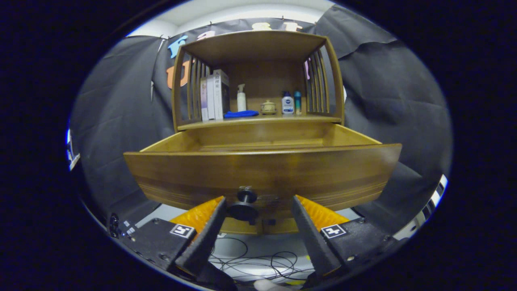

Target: Pull open the drawer, take out the items inside it, and place them on the countertop above the cabinet.

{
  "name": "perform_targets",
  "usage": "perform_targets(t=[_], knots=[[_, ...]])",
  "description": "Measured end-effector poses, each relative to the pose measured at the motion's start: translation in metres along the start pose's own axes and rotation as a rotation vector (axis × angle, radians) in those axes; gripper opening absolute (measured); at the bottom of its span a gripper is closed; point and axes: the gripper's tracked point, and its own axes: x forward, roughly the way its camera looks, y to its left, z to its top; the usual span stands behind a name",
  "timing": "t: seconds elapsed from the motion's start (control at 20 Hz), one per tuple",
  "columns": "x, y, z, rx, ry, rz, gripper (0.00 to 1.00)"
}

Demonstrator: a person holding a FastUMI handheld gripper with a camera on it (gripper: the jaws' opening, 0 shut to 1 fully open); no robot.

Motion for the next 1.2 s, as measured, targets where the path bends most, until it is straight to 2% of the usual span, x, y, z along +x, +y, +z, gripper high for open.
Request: perform_targets(t=[0.1, 0.35, 0.55, 0.7, 0.85, 0.95, 1.1, 1.2], knots=[[-0.013, -0.009, 0.019, -0.015, -0.038, -0.02, 1.0], [-0.034, -0.015, 0.09, 0.014, -0.119, 0.001, 1.0], [-0.028, -0.016, 0.154, 0.041, -0.169, 0.017, 1.0], [-0.007, -0.011, 0.206, 0.031, -0.194, 0.018, 1.0], [0.023, 0.0, 0.24, 0.015, -0.161, 0.024, 0.99], [0.053, 0.009, 0.248, -0.009, -0.108, 0.032, 0.99], [0.098, 0.019, 0.241, -0.048, -0.003, 0.03, 1.0], [0.121, 0.03, 0.223, -0.052, 0.114, 0.049, 1.0]])
